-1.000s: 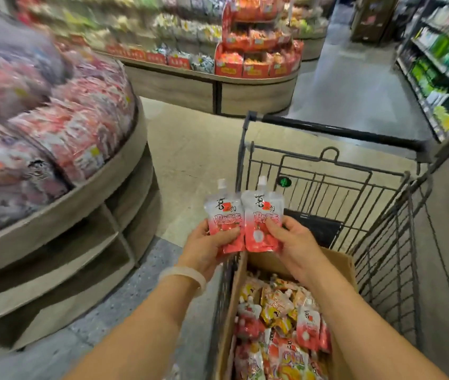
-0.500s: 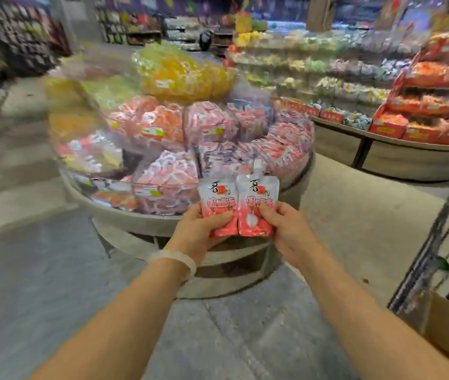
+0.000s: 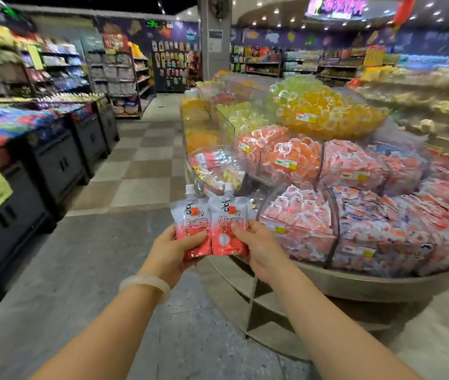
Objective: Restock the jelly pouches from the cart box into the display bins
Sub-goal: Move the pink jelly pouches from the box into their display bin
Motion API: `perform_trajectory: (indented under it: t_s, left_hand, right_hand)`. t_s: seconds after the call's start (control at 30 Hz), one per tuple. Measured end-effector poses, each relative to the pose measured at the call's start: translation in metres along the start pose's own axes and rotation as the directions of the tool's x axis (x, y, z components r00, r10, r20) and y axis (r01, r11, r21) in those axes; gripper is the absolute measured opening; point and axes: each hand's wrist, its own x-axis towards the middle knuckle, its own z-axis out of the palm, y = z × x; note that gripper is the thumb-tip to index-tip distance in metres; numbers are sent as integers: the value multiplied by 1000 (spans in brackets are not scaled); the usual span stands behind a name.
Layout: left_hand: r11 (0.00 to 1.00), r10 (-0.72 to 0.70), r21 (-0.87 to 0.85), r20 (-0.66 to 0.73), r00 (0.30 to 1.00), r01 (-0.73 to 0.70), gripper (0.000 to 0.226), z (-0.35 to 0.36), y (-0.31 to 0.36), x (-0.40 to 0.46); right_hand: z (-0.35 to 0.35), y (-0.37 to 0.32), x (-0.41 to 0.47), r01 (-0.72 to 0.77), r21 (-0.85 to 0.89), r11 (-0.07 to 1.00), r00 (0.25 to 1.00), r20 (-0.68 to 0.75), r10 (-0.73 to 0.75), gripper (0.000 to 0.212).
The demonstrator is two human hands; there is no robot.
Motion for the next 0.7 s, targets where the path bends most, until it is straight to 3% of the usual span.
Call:
perform_trajectory:
  t_s: [0.4,0.7]
  left_hand:
    - [996,86,-21,-141,986,-90,27,-57,67,208]
    - [998,46,-39,-219,975,-55,25,-118,84,354]
  right_hand:
    - [69,-23,247,-40,46,998,987,155,32,9]
    - [113,3,405,-108,-16,994,984,140,110,18]
